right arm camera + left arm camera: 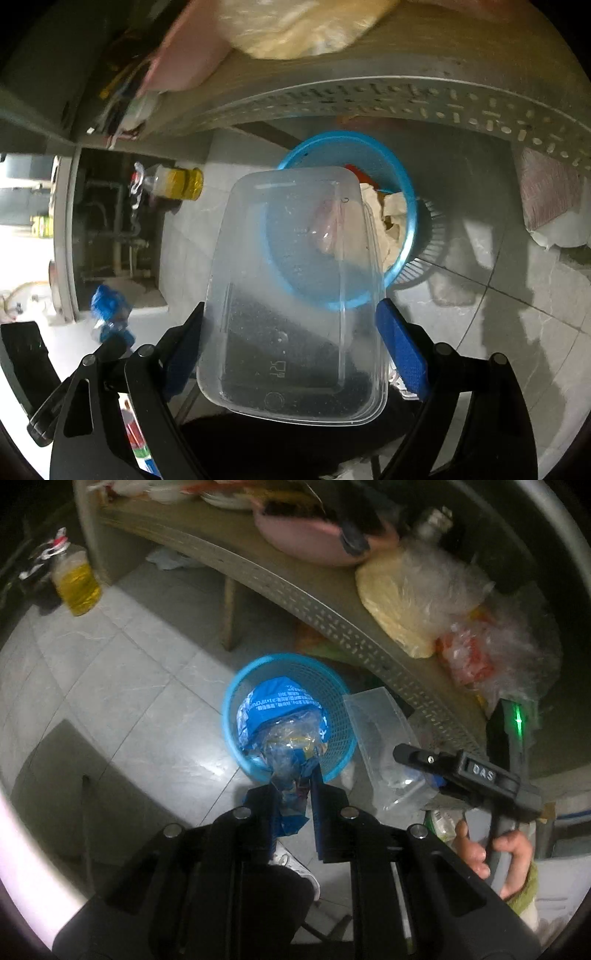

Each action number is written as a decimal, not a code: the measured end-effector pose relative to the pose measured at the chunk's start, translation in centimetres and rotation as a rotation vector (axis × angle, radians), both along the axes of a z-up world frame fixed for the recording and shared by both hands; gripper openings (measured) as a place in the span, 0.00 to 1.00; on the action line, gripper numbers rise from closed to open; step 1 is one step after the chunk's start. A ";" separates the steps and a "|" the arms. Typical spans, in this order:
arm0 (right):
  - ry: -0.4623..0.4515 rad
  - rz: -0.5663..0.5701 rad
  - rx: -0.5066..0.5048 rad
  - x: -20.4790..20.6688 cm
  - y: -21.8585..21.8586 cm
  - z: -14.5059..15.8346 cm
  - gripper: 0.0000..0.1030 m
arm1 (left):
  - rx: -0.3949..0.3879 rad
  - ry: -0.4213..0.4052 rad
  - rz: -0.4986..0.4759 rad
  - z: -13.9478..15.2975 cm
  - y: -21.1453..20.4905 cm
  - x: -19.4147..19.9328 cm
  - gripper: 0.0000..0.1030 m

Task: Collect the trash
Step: 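Carry the container and blue item to the wastebasket and release both, then move both tools back toward the table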

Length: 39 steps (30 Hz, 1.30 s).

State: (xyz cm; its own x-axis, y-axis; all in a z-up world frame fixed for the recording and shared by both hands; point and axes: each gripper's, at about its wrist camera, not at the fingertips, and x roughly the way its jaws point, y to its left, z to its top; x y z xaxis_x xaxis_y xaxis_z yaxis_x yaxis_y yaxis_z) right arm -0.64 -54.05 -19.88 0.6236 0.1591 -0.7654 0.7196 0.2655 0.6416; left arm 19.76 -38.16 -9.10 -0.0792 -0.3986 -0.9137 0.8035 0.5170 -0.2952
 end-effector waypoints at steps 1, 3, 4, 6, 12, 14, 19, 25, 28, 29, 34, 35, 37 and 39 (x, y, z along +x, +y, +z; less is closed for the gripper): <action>0.003 -0.007 0.002 0.0 -0.2 -0.3 0.84 | 0.011 0.008 -0.006 -0.6 -1.0 0.0 0.14; 0.010 -0.023 -0.001 -0.1 -0.6 -0.7 0.84 | 0.034 0.023 -0.017 -2.2 -3.2 0.1 0.23; 0.014 -0.033 -0.001 -0.1 -0.8 -1.0 0.84 | 0.039 0.023 -0.016 -2.6 -3.6 0.3 0.35; 0.015 -0.044 0.000 -0.3 -1.7 -1.5 0.84 | 0.047 0.018 0.006 -3.6 -4.4 0.7 0.43; 0.035 -0.037 -0.006 1.2 -2.4 -3.2 0.84 | 0.044 0.073 0.055 -3.7 -3.4 1.8 0.46; 0.037 -0.015 -0.026 2.4 -2.4 -3.5 0.84 | 0.034 0.067 0.074 -2.9 -2.3 2.4 0.46; 0.064 0.055 -0.143 6.7 -3.0 -4.1 0.86 | -0.042 0.071 0.127 1.2 2.2 3.3 0.46; 0.238 0.243 -0.336 13.3 -2.7 -8.2 0.87 | -0.110 0.019 0.160 5.5 9.2 2.6 0.52; 0.295 0.262 -0.372 13.6 -2.5 -10.0 0.87 | -0.144 0.040 0.234 6.8 14.4 2.2 0.53; 0.304 0.250 -0.360 13.3 -2.5 -10.5 0.87 | -0.151 0.042 0.254 7.1 15.9 2.1 0.53; 0.261 0.194 -0.324 10.8 -1.3 -10.1 0.87 | -0.187 -0.027 0.381 8.8 24.2 0.6 0.57; 0.250 0.192 -0.326 10.2 -0.9 -9.8 0.87 | -0.190 -0.052 0.414 9.2 26.1 0.2 0.58; 0.230 0.187 -0.333 9.2 -0.2 -8.7 0.87 | -0.208 -0.074 0.465 9.7 29.3 -0.5 0.60; 0.195 0.184 -0.348 8.4 0.6 -7.1 0.87 | -0.218 -0.089 0.516 10.1 32.4 -1.2 0.61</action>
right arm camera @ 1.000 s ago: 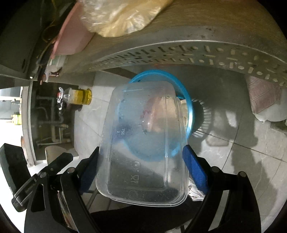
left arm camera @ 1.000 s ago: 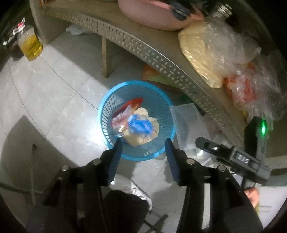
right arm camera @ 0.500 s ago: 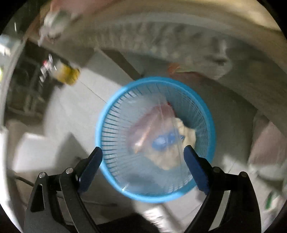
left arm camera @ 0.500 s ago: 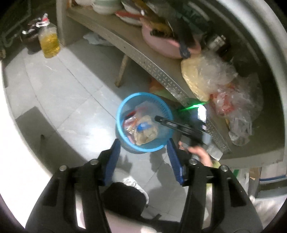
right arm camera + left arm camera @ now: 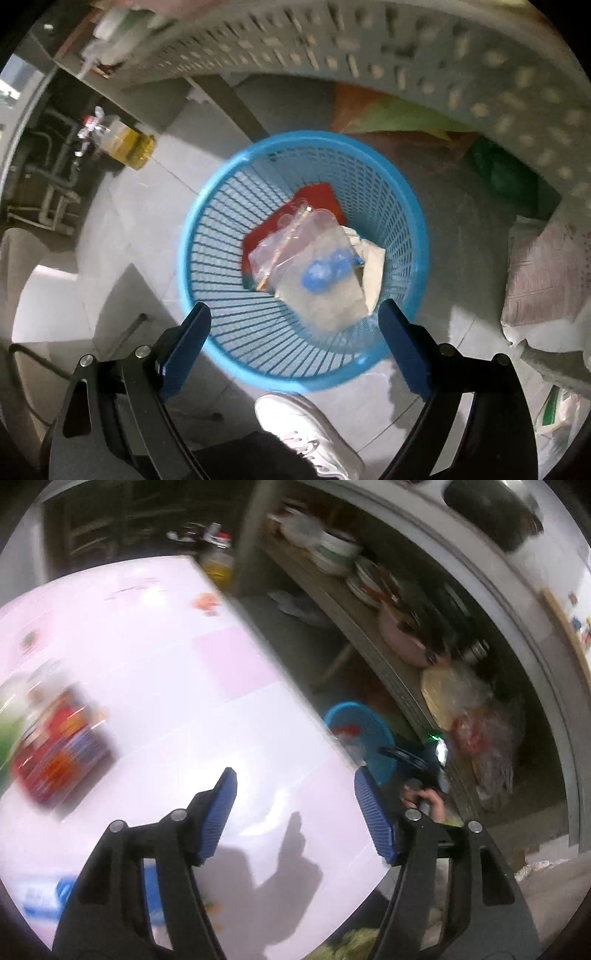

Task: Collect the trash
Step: 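Move both tools back toward the table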

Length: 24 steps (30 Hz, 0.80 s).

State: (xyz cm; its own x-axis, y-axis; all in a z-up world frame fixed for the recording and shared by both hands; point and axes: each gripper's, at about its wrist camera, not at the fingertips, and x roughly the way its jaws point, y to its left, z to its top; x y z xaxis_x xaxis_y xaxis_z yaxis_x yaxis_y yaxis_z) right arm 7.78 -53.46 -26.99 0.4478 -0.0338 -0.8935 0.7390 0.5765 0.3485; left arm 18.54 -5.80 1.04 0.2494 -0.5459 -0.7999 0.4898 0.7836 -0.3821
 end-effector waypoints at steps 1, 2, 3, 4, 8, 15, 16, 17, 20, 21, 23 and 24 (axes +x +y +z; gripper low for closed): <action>-0.020 0.004 -0.007 -0.4 0.3 0.8 0.87 | 0.001 -0.011 0.029 0.2 1.7 -0.5 0.62; -0.048 0.013 -0.020 -0.9 0.9 2.0 0.87 | 0.002 -0.019 0.053 0.3 3.2 -0.9 0.63; -0.068 0.023 -0.029 -1.2 1.4 2.9 0.87 | -0.002 -0.020 0.074 0.4 4.5 -1.4 0.63; -0.086 0.037 -0.038 -1.3 2.0 3.8 0.87 | -0.009 -0.013 0.100 0.2 6.1 -2.1 0.63; -0.153 0.118 -0.090 -0.9 4.4 8.0 0.87 | 0.007 -0.003 0.164 -0.4 10.0 -4.1 0.63; -0.309 0.283 -0.135 1.9 9.4 16.0 0.87 | 0.014 -0.055 0.239 -0.7 13.9 -6.3 0.66; -0.329 0.307 -0.139 2.2 10.1 16.9 0.87 | 0.016 -0.064 0.244 -0.6 14.3 -6.4 0.67; -0.359 0.344 -0.146 2.7 11.3 18.2 0.87 | 0.015 -0.072 0.247 -0.5 14.7 -6.6 0.67; -0.426 0.463 -0.156 3.9 15.1 21.2 0.87 | 0.004 -0.095 0.263 -0.5 15.7 -6.8 0.67; -0.436 0.504 -0.160 4.3 16.4 21.9 0.87 | 0.000 -0.101 0.272 -0.5 16.1 -7.0 0.67; -0.447 0.591 -0.160 5.1 19.1 22.8 0.87 | -0.012 -0.109 0.292 -0.6 16.7 -7.0 0.67; -0.448 0.641 -0.150 5.6 20.7 23.1 0.87 | -0.020 -0.112 0.303 -0.7 17.2 -7.1 0.67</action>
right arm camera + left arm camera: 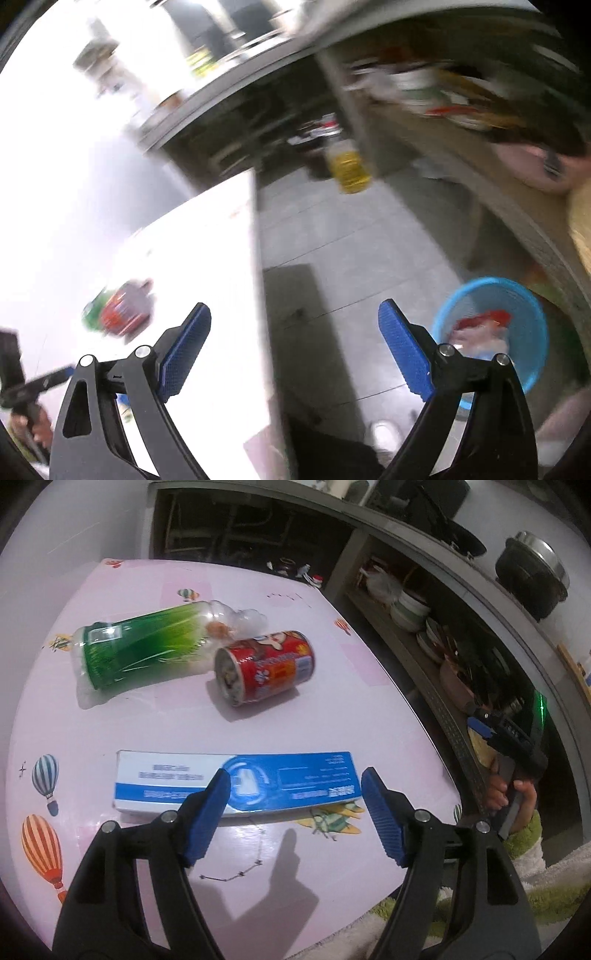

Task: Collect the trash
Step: 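Move both tools back toward the table, then reach over the table and grasp the small orange wrapper with the left tool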

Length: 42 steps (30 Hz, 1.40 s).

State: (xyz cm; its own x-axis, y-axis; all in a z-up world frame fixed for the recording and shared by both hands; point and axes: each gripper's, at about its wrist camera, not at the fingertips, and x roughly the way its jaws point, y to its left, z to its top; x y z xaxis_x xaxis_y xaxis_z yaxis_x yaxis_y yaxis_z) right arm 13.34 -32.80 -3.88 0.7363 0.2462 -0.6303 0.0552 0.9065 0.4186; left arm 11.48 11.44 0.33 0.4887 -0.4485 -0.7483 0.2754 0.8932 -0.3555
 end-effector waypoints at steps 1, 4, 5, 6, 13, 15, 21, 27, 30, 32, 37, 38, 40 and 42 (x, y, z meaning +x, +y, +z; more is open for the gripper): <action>0.004 0.031 0.000 0.3 1.1 0.1 0.87 | -0.002 -0.002 0.008 -0.1 0.2 0.0 0.67; 0.019 0.155 0.026 1.1 5.1 0.4 0.87 | -0.007 -0.014 0.040 -0.3 1.2 -0.1 0.67; 0.027 0.192 0.022 1.3 6.6 0.4 0.87 | -0.009 -0.020 0.049 -0.3 1.6 -0.1 0.67; 0.033 0.224 0.017 1.4 8.0 0.4 0.87 | -0.015 -0.026 0.060 -0.3 2.1 -0.1 0.67; 0.060 0.381 -0.057 1.1 14.2 0.7 0.87 | -0.051 -0.039 0.137 -0.8 5.2 0.9 0.67; 0.064 0.402 -0.078 1.1 15.0 0.9 0.87 | -0.061 -0.051 0.147 -0.6 5.8 1.4 0.67; 0.060 0.403 -0.079 1.2 15.8 1.6 0.87 | -0.053 -0.155 0.186 2.4 7.1 6.0 0.66; 0.079 0.390 -0.064 1.7 16.0 1.4 0.87 | 0.004 -0.131 0.149 4.3 6.5 16.0 0.58; 0.096 0.385 -0.065 2.1 16.2 1.1 0.87 | 0.075 -0.032 0.131 2.3 5.7 21.5 0.45; 0.107 0.383 -0.068 2.3 16.1 0.8 0.87 | 0.155 0.004 0.117 0.9 5.0 23.7 0.40; 0.116 0.372 -0.071 2.8 15.5 0.5 0.87 | 0.309 0.086 0.140 -2.8 6.0 25.6 0.34; 0.119 0.369 -0.062 3.0 15.3 0.3 0.87 | 0.313 0.098 0.159 -3.3 6.5 25.4 0.33; 0.131 0.365 -0.050 3.5 14.9 -0.1 0.87 | 0.290 0.116 0.201 -4.1 8.2 24.7 0.33; 0.148 0.366 -0.038 4.1 14.8 -0.6 0.87 | 0.268 0.124 0.245 -4.3 9.6 23.9 0.33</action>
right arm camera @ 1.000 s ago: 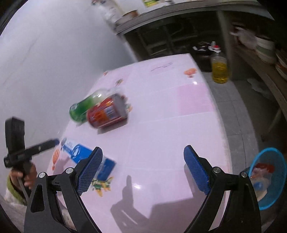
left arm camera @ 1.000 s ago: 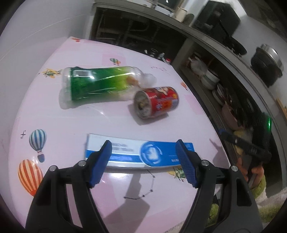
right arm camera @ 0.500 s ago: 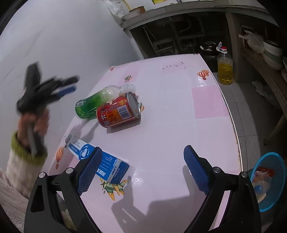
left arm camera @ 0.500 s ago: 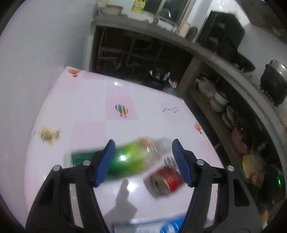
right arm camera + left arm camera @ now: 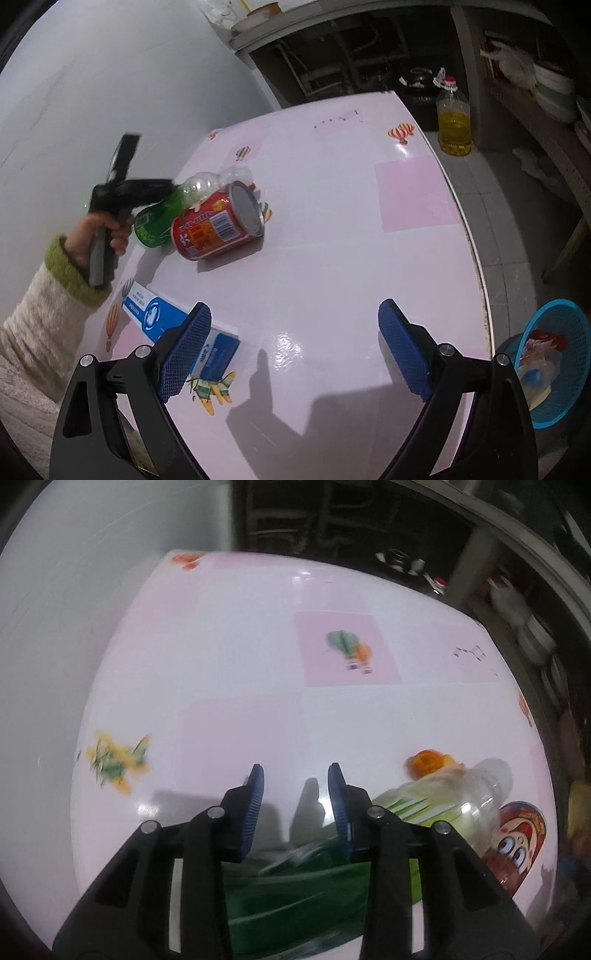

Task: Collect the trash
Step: 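Reach over the table and grasp the small orange wrapper with the left tool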

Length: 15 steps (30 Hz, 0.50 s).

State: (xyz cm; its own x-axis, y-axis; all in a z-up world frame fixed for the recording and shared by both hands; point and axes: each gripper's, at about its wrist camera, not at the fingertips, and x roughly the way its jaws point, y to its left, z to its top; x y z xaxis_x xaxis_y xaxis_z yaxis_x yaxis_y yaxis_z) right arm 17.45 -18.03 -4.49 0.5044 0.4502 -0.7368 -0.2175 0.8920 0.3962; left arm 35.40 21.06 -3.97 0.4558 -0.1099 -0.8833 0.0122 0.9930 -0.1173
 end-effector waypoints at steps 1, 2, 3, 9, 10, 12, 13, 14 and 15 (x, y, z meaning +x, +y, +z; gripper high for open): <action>0.005 0.000 0.001 0.2 0.0 -0.2 0.87 | 0.033 -0.002 0.024 -0.1 0.6 -0.6 0.32; 0.009 0.002 0.002 0.5 0.1 -0.3 0.87 | 0.057 0.000 0.036 -0.3 1.0 -1.1 0.32; 0.009 0.005 0.005 0.7 0.1 -0.4 0.87 | 0.061 0.005 0.048 -0.5 1.5 -1.5 0.32; 0.011 0.019 0.016 1.2 0.1 -0.8 0.87 | 0.044 0.037 0.154 -1.5 4.8 -5.2 0.32; 0.012 0.018 0.016 1.3 0.1 -0.8 0.87 | 0.049 0.046 0.164 -1.7 5.1 -5.9 0.32; 0.015 0.011 0.020 1.4 -0.2 -0.9 0.87 | 0.070 0.051 0.164 -1.7 5.1 -7.1 0.31; 0.017 0.008 0.022 1.4 -0.3 -0.9 0.87 | 0.079 0.058 0.161 -1.5 5.2 -7.6 0.31; 0.018 0.005 0.025 1.4 -0.4 -1.0 0.87 | 0.079 0.056 0.161 -1.1 5.4 -7.7 0.31; 0.018 0.001 0.028 1.5 -0.5 -0.9 0.87 | 0.082 0.048 0.162 -0.5 5.4 -7.9 0.31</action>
State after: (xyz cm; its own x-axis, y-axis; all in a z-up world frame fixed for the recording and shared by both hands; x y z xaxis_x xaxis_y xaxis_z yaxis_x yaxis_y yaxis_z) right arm 18.93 -18.53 -5.44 0.4906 0.4713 -0.7329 -0.2110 0.8803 0.4248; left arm 27.54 26.43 -4.50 0.4192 0.0347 -0.9072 -0.1527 0.9877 -0.0328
